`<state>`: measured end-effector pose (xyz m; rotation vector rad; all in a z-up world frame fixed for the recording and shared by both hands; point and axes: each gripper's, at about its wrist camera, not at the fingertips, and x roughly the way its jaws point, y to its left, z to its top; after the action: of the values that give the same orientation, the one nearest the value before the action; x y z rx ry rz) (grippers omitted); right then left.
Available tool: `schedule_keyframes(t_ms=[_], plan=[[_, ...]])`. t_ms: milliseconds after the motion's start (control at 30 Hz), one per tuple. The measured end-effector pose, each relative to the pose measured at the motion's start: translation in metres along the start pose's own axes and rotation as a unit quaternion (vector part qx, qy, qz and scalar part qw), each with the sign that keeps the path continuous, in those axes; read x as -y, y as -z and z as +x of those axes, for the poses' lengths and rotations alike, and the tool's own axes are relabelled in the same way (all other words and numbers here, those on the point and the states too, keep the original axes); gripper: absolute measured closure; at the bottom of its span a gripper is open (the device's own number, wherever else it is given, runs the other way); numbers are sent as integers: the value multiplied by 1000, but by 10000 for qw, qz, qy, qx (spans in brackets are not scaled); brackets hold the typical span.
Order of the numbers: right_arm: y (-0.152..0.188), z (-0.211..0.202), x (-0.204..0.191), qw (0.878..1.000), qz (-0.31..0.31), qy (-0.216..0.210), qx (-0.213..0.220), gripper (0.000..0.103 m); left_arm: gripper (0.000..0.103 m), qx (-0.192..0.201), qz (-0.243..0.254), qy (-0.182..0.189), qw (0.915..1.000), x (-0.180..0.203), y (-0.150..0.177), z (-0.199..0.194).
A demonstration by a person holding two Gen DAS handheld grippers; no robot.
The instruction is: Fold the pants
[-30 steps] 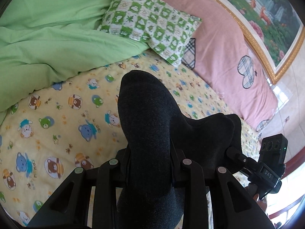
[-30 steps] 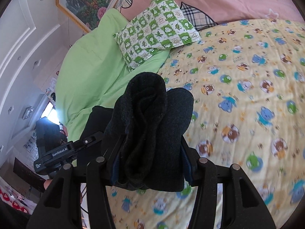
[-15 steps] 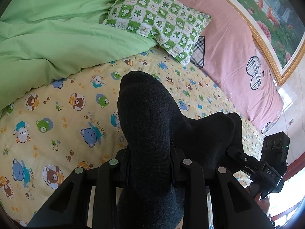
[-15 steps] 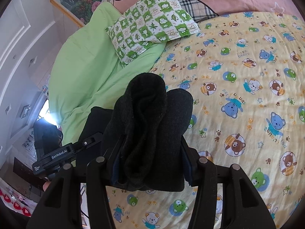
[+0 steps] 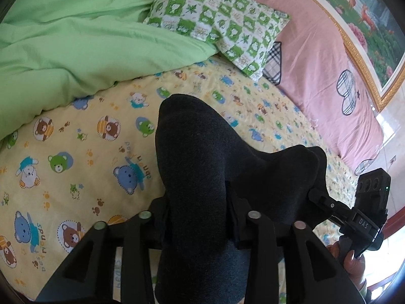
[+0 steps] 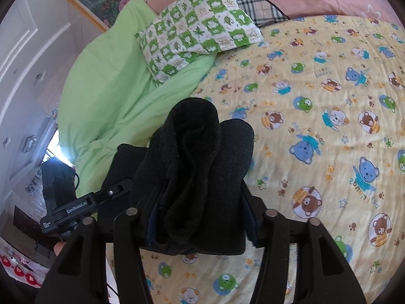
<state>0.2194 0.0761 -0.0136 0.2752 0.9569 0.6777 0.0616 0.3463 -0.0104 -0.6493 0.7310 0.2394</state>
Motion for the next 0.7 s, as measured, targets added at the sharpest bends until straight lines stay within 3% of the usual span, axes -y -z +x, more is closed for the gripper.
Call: schedule_keyframes(t_ms=[67, 167, 200, 367, 700], plan=[[2, 1, 4, 9995, -108, 280, -29, 41, 53, -24, -37, -24, 10000, -4, 3, 3], [5, 2, 14, 9983, -213, 534, -46, 38, 48, -45, -79, 3, 10000, -9, 6, 8], [7, 2, 19, 9982, -216, 550, -48, 33, 47, -56, -86, 15, 9999, -9, 6, 10], [15, 3, 41, 9990, -58, 439, 28, 26, 40, -91, -68, 9, 9999, -10, 8, 12], [16, -15, 47, 9989, 152, 429, 143, 25, 35, -38, 87, -258, 9996, -8, 16, -13]])
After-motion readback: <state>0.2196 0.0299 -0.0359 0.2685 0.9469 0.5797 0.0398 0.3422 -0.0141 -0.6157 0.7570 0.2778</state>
